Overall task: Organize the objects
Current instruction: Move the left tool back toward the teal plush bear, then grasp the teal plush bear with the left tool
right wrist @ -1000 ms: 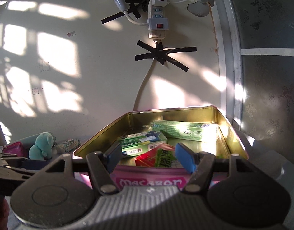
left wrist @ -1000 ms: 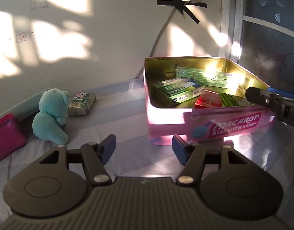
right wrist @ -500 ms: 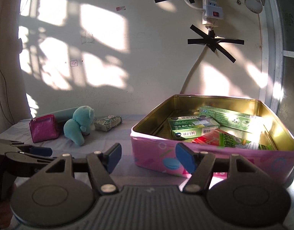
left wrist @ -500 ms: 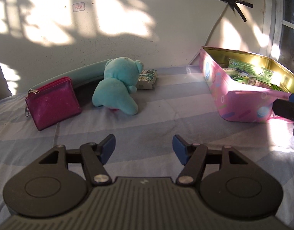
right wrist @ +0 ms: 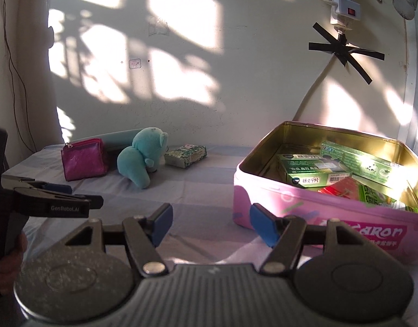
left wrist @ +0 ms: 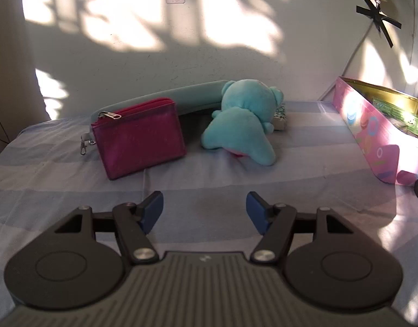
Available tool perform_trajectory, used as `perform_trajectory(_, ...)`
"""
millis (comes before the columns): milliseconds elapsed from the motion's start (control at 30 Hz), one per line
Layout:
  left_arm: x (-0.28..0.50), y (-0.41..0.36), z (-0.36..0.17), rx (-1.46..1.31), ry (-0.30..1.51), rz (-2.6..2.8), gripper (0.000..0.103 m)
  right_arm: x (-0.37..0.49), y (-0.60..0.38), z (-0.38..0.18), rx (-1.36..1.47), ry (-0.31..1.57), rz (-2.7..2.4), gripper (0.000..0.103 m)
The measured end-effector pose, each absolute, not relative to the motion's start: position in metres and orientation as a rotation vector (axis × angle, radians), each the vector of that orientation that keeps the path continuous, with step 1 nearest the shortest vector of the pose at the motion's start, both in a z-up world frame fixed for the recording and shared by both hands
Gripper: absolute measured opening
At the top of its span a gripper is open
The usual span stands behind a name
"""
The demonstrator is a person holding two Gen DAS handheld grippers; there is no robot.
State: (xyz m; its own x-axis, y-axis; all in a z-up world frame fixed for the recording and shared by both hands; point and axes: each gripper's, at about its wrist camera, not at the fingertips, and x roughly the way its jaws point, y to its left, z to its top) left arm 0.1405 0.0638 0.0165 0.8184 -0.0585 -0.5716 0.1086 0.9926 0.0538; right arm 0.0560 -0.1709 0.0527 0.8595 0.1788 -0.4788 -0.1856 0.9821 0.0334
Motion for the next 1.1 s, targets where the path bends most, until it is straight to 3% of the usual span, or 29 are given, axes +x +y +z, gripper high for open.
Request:
perform_trajectory(267,0.159,0.109,0.005,-0.086,0.652,-0.01,0.069,0.087,-0.116,0.042,-0.098,0.546,0.311,0.064)
perform_trajectory(767,0.167,0.117,0.002,-0.103,0.653,0.009,0.071,0.194,-0.043,0.008,-0.187,0.654,0.358,0.063)
perform_trajectory(833,0.167,0.117,0.002,-0.102,0.654,0.005,0.075,0.204,-0.041,0.006,-0.16,0.661,0.366,0.062)
perform_trajectory(967,0.167,0.117,0.002,-0.102,0.653,0.006,0.075,0.204,-0.044,0.006,-0.118,0.665,0.404,0.023)
perform_trajectory(1100,0.166,0.117,0.003,-0.108,0.653,0.004,0.075,0.173,-0.054,0.007,-0.146,0.647,0.427,0.022)
